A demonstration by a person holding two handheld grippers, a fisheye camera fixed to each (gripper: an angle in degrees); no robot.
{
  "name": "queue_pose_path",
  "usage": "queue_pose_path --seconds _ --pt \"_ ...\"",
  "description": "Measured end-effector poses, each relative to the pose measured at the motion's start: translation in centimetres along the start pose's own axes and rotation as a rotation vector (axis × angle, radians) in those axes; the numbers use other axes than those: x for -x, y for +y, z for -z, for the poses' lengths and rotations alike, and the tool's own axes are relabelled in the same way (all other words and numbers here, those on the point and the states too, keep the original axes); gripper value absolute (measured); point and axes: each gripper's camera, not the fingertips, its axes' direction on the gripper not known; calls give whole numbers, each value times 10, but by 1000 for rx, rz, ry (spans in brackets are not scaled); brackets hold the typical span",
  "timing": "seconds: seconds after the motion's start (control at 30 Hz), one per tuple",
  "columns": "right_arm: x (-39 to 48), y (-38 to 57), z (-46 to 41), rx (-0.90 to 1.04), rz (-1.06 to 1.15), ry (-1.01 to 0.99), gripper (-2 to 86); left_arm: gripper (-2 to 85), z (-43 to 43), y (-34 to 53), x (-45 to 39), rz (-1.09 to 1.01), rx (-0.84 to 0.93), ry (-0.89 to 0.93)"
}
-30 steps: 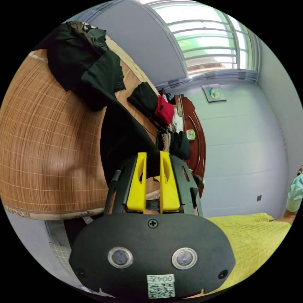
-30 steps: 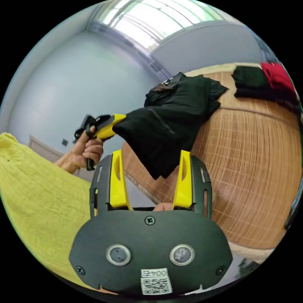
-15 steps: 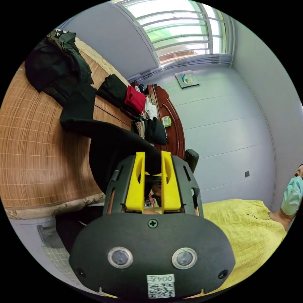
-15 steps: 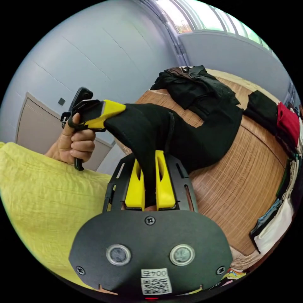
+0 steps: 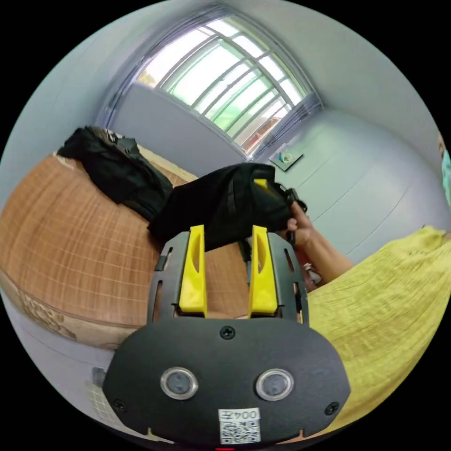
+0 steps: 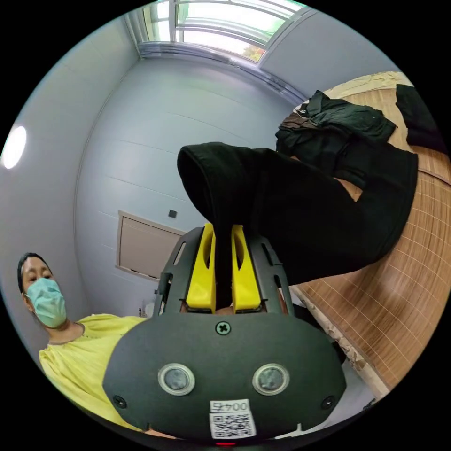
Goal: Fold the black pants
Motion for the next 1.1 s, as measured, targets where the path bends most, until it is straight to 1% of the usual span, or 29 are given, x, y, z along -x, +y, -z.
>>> queue_pose_path --seconds 0.07,0.17,0.33,0.4,0.43,0.5,0.63,0.73,0.8,0.83,0.87,0.9,0.97,1.03,1.1 --pt "7 -17 -10 1 -10 -26 49 153 -4 -6 -19 -151 32 -123" --pt "11 -28 -30 18 -22 -17 52 159 -11 -24 -29 -308 67 -214" --pt "5 -35 -68 28 -80 43 57 138 -6 -57 -11 -466 30 -199" --pt "-1 -35 -80 5 -119 50 57 118 -6 -69 3 -520 64 -193" --pt "-5 -36 -87 -10 -139 42 57 102 -3 -75 15 -546 76 -151" --pt "-10 -39 -97 -29 -165 33 57 86 1 -87 41 -524 88 -83" --pt "-15 -46 -119 -34 -188 82 61 46 10 -122 119 -422 183 164" --pt "-25 -45 -133 -26 -204 37 67 23 15 -137 168 -414 222 286" --pt "-35 -43 -141 -45 -232 -23 89 16 15 -143 194 -398 239 355" --pt "-43 -41 -145 -73 -252 -93 112 14 13 -147 213 -367 246 409" --pt "-51 -37 -150 -112 -259 -178 139 12 11 -152 235 -313 248 475" --pt "-54 -35 -153 -133 -261 -219 152 11 10 -154 247 -279 248 512" --pt "-66 -23 -165 -224 -239 -372 187 9 5 -158 297 -127 227 647" --pt "-68 -14 -176 -262 -185 -434 196 8 2 -159 330 -32 213 701" --pt "-63 -6 -190 -267 -131 -381 195 7 1 -160 357 20 212 709"
